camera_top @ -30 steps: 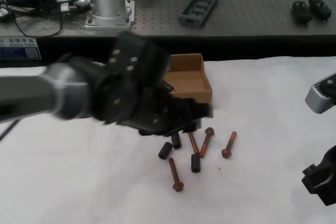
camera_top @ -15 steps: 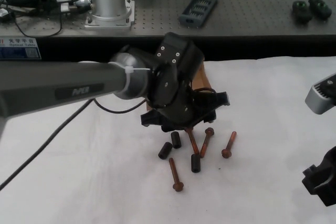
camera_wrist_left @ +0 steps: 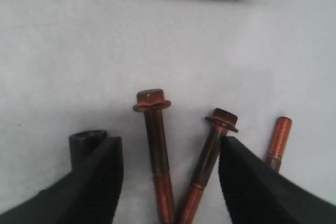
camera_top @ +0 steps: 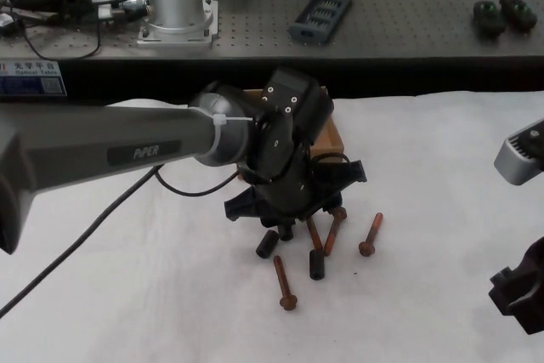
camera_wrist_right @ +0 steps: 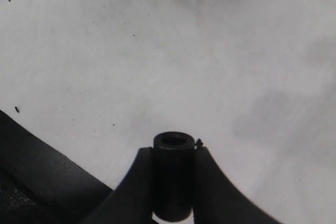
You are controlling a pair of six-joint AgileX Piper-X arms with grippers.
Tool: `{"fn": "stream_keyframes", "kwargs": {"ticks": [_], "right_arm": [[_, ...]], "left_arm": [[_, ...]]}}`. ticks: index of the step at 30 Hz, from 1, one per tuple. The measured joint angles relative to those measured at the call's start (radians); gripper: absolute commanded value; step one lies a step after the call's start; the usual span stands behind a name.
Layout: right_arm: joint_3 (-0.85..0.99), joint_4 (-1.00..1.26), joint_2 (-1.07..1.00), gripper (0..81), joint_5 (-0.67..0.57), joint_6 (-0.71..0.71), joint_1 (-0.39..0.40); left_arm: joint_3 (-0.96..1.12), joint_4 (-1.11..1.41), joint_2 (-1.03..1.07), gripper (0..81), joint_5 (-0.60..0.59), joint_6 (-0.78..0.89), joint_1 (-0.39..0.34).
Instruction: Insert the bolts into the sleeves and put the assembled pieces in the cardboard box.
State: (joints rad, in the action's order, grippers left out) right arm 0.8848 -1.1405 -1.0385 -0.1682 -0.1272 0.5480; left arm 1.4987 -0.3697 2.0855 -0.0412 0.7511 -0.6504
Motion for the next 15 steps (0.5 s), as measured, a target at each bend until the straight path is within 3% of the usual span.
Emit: {"fn": "stream_keyframes", "kwargs": {"ticks": [15], "right_arm": [[0.0,0.0,0.0,2.9,0.0,0.0,0.0]], "left_arm": [[0.003,0.007,0.035,40.1,-0.001,0.041,-0.007]]}}
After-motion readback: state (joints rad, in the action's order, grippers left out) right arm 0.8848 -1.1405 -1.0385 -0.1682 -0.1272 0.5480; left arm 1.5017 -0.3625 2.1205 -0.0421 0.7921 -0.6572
